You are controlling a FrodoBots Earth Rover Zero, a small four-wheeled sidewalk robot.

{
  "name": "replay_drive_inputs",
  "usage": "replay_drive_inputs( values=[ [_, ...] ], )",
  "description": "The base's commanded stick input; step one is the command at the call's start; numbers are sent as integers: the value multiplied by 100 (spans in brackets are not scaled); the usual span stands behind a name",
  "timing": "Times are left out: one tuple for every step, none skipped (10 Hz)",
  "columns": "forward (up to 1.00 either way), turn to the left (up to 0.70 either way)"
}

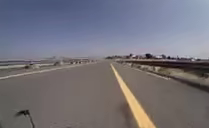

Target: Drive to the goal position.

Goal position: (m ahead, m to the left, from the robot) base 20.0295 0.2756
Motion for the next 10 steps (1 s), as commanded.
replay_drive_inputs(
  values=[
    [100, 0],
    [100, 0],
    [100, 0],
    [100, 0],
    [100, 0],
    [100, 0],
    [100, 0],
    [100, 0],
    [100, 0],
    [100, 0]
  ],
)
